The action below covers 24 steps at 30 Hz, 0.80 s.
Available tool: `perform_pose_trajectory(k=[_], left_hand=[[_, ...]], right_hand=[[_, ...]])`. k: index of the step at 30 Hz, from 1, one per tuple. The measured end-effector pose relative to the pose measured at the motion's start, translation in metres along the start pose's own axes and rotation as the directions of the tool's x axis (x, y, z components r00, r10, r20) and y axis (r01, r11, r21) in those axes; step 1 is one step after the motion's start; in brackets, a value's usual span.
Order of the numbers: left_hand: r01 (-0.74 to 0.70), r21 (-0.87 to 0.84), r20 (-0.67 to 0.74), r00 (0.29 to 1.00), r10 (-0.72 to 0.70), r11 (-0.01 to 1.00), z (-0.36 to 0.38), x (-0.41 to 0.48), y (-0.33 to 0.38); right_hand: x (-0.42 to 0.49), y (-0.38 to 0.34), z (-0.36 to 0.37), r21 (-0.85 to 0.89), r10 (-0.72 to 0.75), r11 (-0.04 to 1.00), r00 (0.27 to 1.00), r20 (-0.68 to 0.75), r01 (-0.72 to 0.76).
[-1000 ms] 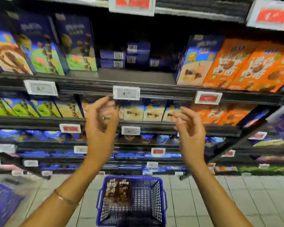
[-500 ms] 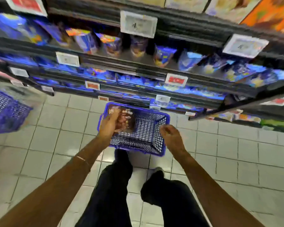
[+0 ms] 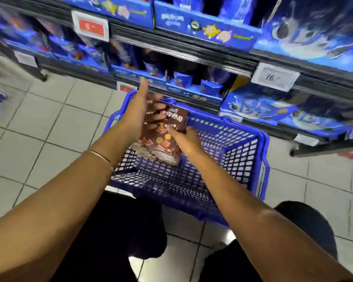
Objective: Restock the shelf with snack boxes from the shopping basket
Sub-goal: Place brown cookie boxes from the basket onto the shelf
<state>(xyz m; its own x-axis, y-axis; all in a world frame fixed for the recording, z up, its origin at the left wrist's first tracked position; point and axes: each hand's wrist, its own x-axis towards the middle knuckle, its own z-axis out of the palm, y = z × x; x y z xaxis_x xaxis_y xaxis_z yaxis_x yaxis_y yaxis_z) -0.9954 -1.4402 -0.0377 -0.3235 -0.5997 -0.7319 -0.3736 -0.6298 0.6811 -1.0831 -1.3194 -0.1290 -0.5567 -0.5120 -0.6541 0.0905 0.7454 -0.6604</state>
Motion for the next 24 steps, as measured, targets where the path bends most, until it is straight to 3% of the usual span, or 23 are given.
perform_pose_trajectory(k=[5, 10, 13, 17, 21, 24], left_hand=[[-0.062, -0.073, 0.021, 0.998, 0.064, 0.995, 0.016, 0.022, -0.012], [-0.18, -0.039, -0.026, 0.983, 0.179, 0.983, 0.037, -0.007, 0.003], [-0.228, 0.077, -0.081, 0.969, 0.234, 0.971, 0.037, -0.021, -0.004], [-0.171, 0.119, -0.095, 0.979, 0.183, 0.978, 0.027, -0.028, -0.017], [-0.105, 0.078, 0.159, 0.983, 0.092, 0.991, 0.029, -0.04, -0.028], [-0.193, 0.022, 0.244, 0.953, 0.182, 0.981, 0.029, -0.047, -0.031]], right_hand=[[0.022, 0.033, 0.036, -0.014, -0.09, 0.996, 0.98, -0.175, 0.089], [0.015, 0.041, 0.018, 0.187, -0.156, 0.964, 0.974, -0.164, 0.187], [-0.003, 0.04, -0.01, 0.305, -0.16, 0.931, 0.975, -0.153, 0.2], [-0.026, 0.031, -0.049, 0.51, -0.22, 0.819, 0.965, -0.145, 0.263], [-0.054, 0.007, -0.062, 0.537, -0.386, 0.767, 0.921, -0.05, 0.351], [-0.068, -0.007, -0.057, 0.394, -0.486, 0.802, 0.874, -0.006, 0.449]])
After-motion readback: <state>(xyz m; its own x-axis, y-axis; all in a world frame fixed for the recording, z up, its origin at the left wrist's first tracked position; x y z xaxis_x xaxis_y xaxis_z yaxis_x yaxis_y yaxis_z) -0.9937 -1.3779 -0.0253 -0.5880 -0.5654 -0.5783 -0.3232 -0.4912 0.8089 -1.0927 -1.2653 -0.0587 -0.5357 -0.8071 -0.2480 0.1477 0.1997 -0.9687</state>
